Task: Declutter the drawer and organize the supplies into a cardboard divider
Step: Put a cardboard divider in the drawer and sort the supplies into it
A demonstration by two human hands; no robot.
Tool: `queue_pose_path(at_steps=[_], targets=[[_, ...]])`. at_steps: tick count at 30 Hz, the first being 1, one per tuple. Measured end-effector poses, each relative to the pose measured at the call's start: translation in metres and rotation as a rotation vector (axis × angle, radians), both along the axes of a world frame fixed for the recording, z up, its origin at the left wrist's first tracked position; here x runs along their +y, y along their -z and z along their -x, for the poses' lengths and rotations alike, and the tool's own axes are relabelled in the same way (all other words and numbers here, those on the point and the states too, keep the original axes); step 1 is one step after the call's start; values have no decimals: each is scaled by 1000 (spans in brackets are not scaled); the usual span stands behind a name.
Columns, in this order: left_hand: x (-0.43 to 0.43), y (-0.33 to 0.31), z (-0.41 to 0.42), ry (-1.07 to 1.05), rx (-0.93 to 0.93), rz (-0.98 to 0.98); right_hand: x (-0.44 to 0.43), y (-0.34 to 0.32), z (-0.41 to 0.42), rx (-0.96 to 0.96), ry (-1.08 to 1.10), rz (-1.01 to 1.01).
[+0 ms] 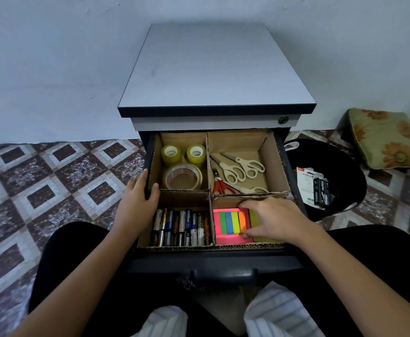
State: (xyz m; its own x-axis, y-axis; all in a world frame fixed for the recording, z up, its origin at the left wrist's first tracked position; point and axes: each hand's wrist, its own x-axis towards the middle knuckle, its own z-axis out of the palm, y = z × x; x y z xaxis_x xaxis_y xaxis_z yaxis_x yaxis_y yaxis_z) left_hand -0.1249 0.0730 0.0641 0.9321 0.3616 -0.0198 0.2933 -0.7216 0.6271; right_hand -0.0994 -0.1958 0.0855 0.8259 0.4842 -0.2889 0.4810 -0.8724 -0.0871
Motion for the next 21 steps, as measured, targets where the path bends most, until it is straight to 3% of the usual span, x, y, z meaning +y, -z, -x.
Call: queue_pose_path(at_steps=[21], targets=[[2, 2, 0, 2, 5, 5, -9, 1, 5, 54, 117, -65]])
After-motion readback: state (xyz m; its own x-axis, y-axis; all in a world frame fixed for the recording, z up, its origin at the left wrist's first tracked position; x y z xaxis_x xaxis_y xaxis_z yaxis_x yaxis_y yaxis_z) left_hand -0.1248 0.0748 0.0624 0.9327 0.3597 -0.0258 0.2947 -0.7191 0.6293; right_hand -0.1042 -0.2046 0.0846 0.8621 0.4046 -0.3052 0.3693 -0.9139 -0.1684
